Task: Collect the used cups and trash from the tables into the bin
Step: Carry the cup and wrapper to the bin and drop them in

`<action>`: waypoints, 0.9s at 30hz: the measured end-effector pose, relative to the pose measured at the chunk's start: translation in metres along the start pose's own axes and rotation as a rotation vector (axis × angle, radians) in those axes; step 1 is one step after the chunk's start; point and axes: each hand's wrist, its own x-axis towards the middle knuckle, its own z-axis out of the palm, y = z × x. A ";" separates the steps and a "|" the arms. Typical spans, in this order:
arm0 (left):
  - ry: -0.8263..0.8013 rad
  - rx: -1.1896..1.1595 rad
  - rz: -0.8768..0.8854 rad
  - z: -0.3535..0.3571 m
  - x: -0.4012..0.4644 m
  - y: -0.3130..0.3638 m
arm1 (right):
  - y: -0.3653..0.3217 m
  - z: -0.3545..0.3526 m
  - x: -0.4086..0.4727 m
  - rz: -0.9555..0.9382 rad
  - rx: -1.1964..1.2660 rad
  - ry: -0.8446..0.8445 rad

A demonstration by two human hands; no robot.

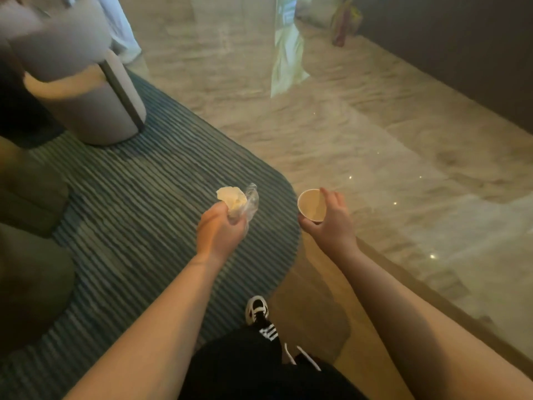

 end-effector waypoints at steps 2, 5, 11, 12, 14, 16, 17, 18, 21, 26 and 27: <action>0.009 0.056 0.034 0.002 0.047 0.011 | -0.007 0.000 0.047 0.002 -0.001 0.010; 0.026 0.046 0.043 0.009 0.113 0.028 | -0.013 0.001 0.111 -0.002 0.010 0.014; 0.024 0.085 0.018 0.044 0.240 0.051 | -0.011 0.012 0.247 -0.001 0.043 -0.010; 0.025 0.078 0.009 0.052 0.263 0.055 | -0.009 0.015 0.273 -0.006 0.051 -0.010; 0.030 0.055 -0.007 0.070 0.312 0.064 | -0.004 0.021 0.328 -0.010 0.065 -0.017; 0.045 0.046 -0.028 0.087 0.366 0.077 | 0.001 0.024 0.388 -0.025 0.077 -0.029; 0.054 0.050 -0.042 0.094 0.393 0.085 | 0.003 0.024 0.419 -0.033 0.080 -0.040; 0.060 0.053 -0.053 0.100 0.419 0.094 | 0.003 0.023 0.449 -0.042 0.081 -0.054; 0.086 0.048 -0.065 0.110 0.494 0.125 | 0.002 0.017 0.534 -0.083 0.053 -0.091; 0.152 0.072 -0.084 0.114 0.598 0.156 | -0.010 0.019 0.653 -0.098 0.067 -0.146; 0.158 0.072 -0.103 0.114 0.615 0.158 | -0.013 0.021 0.672 -0.107 0.074 -0.155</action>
